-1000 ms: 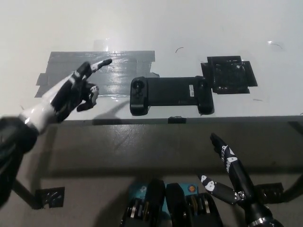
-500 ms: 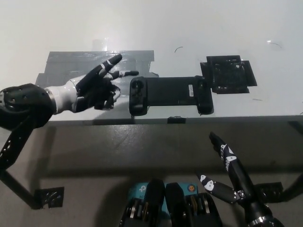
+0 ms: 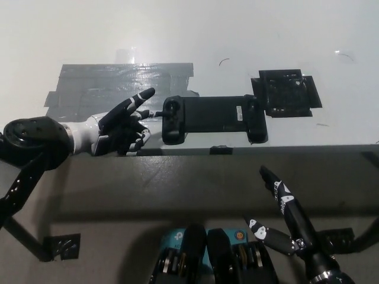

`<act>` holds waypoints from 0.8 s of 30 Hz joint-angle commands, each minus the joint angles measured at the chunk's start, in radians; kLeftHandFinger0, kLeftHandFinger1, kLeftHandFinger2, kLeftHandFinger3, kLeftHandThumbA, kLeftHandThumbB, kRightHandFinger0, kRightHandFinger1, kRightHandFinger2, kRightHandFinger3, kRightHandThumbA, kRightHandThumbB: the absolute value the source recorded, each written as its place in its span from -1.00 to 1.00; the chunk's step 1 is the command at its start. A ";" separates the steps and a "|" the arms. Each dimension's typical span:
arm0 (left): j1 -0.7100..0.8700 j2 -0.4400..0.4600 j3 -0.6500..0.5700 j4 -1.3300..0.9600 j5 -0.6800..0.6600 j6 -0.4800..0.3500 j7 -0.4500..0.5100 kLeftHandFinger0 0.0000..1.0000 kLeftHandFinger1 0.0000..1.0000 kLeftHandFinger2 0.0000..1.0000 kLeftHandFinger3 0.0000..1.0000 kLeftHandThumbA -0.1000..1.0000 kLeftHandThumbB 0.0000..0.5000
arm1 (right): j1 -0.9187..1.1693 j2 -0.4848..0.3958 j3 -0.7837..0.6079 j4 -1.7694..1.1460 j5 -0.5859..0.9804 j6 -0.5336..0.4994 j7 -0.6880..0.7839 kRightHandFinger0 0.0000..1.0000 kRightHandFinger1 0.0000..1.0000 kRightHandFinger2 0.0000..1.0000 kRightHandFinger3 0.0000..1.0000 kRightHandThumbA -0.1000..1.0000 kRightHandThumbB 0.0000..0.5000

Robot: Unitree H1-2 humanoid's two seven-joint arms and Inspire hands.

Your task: A controller is being placed at the center of the desk near the left hand and the robot uses its left hand's index finger to press a button at the left area of the controller

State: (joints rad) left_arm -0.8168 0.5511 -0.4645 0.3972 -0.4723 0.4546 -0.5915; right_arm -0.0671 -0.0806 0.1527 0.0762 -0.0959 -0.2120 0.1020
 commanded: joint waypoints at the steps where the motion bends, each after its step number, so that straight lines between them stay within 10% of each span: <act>1: -0.025 0.017 0.010 -0.001 -0.005 0.015 -0.008 -1.00 -1.00 -0.76 1.00 1.00 0.59 | -0.007 -0.005 0.003 -0.029 -0.009 -0.028 0.006 1.00 1.00 1.00 1.00 0.32 -0.03; 24: -0.047 -0.009 0.019 0.000 0.057 0.015 0.011 -1.00 -1.00 -0.74 1.00 1.00 0.51 | -0.004 -0.004 -0.001 -0.027 -0.008 -0.039 0.002 1.00 1.00 1.00 1.00 0.22 -0.01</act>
State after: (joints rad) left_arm -0.8180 0.5375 -0.4619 0.4166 -0.4396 0.4551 -0.5907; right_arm -0.0631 -0.0807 0.1524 0.0762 -0.0972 -0.2121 0.1024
